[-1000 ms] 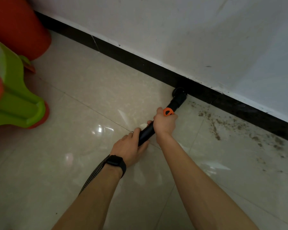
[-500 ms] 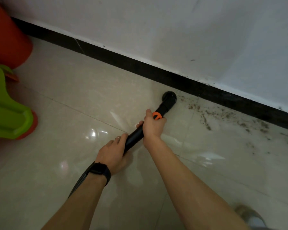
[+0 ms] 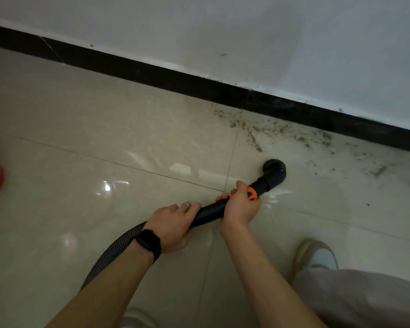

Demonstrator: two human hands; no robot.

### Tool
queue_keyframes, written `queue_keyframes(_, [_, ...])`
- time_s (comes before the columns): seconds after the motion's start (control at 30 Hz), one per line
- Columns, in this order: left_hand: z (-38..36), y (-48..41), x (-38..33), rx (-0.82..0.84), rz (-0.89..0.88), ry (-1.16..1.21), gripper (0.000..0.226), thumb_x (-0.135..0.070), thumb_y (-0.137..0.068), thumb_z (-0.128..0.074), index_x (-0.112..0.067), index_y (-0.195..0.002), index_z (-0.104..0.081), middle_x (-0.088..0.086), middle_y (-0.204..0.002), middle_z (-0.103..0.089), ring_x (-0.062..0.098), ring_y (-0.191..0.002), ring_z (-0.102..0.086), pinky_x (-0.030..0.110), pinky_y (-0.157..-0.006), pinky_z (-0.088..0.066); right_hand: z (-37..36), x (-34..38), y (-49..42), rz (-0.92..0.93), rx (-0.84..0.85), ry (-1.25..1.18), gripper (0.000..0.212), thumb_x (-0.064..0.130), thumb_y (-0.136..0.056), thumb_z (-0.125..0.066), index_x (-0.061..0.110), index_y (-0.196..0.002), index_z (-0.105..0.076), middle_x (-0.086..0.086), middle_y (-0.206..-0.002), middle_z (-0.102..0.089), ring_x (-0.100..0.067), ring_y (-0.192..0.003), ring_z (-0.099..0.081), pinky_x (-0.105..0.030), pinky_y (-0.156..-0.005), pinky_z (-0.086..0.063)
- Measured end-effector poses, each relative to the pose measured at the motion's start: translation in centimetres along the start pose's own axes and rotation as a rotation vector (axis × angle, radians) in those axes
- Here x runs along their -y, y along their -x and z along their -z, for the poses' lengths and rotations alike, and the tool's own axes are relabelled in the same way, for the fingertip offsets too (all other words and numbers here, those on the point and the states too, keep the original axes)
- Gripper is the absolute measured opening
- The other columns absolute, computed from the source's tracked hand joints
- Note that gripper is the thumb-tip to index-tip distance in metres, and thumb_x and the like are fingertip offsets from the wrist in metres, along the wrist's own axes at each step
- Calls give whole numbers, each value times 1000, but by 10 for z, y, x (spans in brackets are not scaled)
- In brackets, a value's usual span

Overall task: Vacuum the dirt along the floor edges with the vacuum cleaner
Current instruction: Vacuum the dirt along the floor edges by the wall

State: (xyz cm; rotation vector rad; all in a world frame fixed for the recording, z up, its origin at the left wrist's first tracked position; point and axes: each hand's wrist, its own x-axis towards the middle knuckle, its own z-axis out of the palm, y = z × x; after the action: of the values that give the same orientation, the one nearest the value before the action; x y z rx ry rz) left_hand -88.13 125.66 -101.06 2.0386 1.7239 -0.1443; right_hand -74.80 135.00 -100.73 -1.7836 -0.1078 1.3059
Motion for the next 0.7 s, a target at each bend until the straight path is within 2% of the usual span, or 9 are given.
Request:
queue_keyframes(0.17, [-3, -9, -10, -5, 63, -3, 55, -37, -86, -56, -27, -133, -28, -2, -119, -55, 24, -91, -60, 36, -68, -49, 0, 9, -8, -15, 38, 13, 24, 7, -92, -65, 14, -97, -43, -4, -63, -52, -16, -35, -48, -29, -43, -48])
queue_keyframes(0.7, [3, 20, 20, -26, 180, 46, 48, -40, -88, -53, -26, -129, -33, -3, -111, -57, 20, -86, -57, 36, -67, -50, -33, -15, 13, -65, 169, 71, 24, 11, -93, -65, 18, -100, -44, -5, -70, -56, -14, -36, -53, -30, -48, -52])
